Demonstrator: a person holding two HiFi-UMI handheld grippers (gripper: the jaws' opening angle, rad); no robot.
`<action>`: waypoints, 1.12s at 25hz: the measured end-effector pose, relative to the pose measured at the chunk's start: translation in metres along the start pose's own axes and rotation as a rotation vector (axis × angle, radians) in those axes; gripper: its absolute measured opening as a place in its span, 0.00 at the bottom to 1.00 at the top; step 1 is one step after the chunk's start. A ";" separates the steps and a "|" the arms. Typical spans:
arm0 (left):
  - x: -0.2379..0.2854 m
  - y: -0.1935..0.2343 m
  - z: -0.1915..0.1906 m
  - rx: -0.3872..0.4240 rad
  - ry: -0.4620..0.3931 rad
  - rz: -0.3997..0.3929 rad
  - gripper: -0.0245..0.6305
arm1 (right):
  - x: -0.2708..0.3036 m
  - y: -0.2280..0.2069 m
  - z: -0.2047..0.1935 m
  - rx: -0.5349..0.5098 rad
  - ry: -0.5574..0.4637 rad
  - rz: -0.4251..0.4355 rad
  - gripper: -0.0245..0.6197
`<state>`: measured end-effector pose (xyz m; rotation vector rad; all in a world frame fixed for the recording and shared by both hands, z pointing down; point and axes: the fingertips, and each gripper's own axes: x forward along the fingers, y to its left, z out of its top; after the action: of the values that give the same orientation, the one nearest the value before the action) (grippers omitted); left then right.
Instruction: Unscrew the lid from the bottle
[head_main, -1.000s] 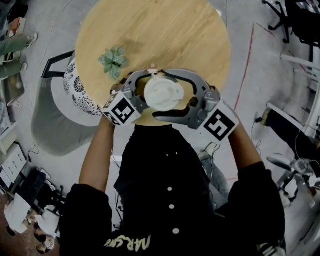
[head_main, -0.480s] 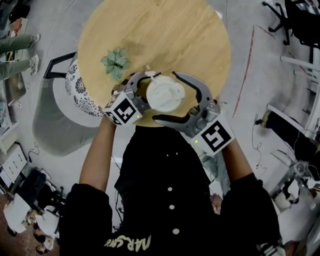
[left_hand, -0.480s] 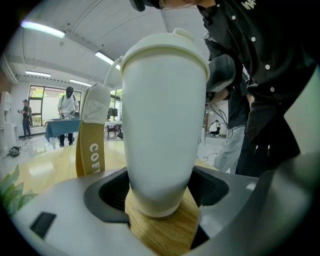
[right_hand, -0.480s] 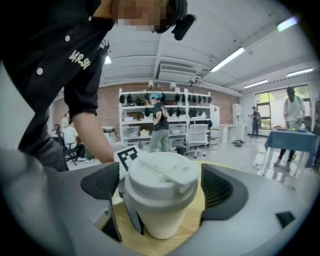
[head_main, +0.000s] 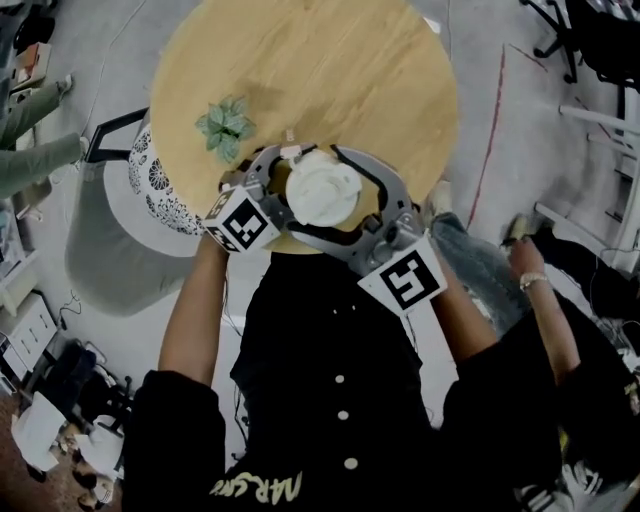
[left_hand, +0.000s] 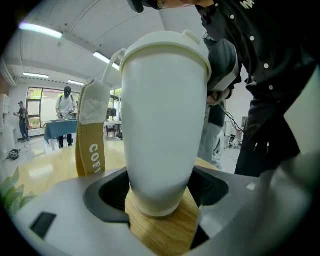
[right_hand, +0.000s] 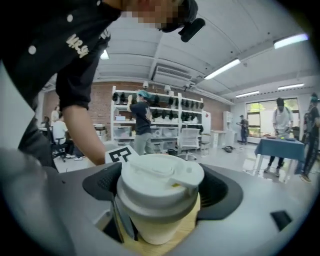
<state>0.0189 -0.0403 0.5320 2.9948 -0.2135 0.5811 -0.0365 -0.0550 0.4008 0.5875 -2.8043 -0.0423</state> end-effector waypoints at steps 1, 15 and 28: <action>0.000 0.000 0.001 0.005 0.001 -0.002 0.58 | -0.002 0.004 0.000 -0.026 -0.007 0.082 0.77; 0.000 0.000 0.002 0.003 0.001 -0.008 0.58 | -0.013 0.000 -0.007 0.019 0.058 0.278 0.82; 0.001 -0.001 0.000 0.009 0.003 -0.006 0.58 | -0.007 -0.005 -0.012 0.060 0.038 -0.213 0.75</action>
<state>0.0196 -0.0396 0.5322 3.0021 -0.2028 0.5871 -0.0249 -0.0565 0.4098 0.8898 -2.7030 0.0102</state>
